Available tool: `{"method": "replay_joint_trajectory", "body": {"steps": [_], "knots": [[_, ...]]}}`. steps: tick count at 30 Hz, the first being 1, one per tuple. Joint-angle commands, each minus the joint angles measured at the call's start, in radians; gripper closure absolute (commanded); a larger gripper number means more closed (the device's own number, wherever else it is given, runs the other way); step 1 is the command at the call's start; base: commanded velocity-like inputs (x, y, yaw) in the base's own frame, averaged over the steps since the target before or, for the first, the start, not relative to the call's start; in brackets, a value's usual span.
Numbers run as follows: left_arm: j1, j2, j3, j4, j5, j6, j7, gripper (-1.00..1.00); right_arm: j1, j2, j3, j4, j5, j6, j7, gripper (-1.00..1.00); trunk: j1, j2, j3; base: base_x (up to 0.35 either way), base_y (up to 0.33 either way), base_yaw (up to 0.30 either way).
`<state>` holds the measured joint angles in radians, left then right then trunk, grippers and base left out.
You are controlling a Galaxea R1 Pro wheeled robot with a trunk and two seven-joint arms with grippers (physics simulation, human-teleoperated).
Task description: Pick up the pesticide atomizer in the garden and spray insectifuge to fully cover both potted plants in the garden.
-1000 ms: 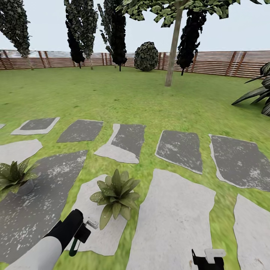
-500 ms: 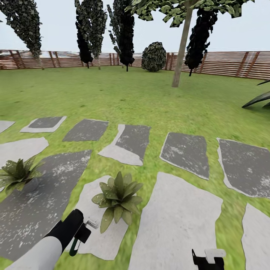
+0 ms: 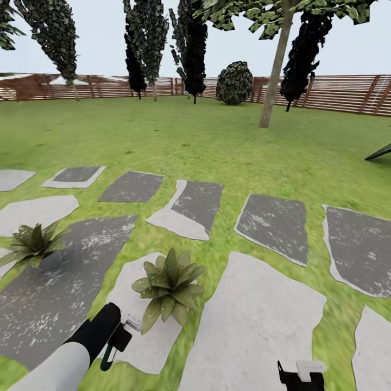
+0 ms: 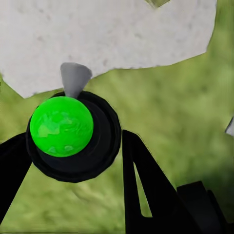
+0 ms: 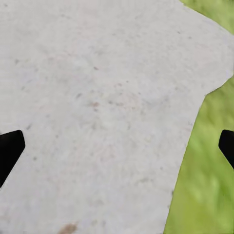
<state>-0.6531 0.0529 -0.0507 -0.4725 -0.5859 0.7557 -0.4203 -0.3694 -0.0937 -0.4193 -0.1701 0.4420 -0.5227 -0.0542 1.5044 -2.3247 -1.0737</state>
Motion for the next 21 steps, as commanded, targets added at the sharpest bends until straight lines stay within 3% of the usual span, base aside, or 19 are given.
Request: {"method": "replay_joint_trajectory", "body": {"steps": [1, 7, 10, 17, 21], "knots": [[0.000, 0.001, -0.005, -0.002, -0.009, 0.002, -0.009, 1.00, -0.001, 0.000, -0.004, 0.001, 0.011, -0.003, -0.006, -1.00, 0.000, 0.000, 0.000, -0.002, -0.002, 0.270], [0.000, 0.000, -0.002, -0.002, -0.009, 0.002, -0.008, 1.00, -0.001, 0.000, -0.004, 0.001, 0.011, -0.003, -0.006, -1.00, 0.000, 0.000, 0.002, 0.000, 0.000, 0.264], [0.000, -0.001, -0.001, -0.002, -0.010, 0.002, -0.008, 1.00, -0.001, 0.000, -0.004, 0.001, 0.011, -0.003, -0.006, -1.00, 0.000, 0.000, 0.002, 0.000, -0.048, 0.069], [0.000, -0.002, -0.002, -0.003, -0.011, 0.002, -0.008, 1.00, -0.001, 0.000, -0.004, 0.001, 0.011, -0.003, -0.006, -1.00, 0.000, 0.000, 0.002, 0.000, -0.255, 0.015], [0.000, -0.002, -0.003, -0.003, -0.011, 0.002, -0.008, 1.00, -0.002, 0.000, -0.004, 0.001, 0.011, -0.003, -0.006, -1.00, 0.000, 0.000, 0.002, 0.000, -0.275, 0.235]]}}
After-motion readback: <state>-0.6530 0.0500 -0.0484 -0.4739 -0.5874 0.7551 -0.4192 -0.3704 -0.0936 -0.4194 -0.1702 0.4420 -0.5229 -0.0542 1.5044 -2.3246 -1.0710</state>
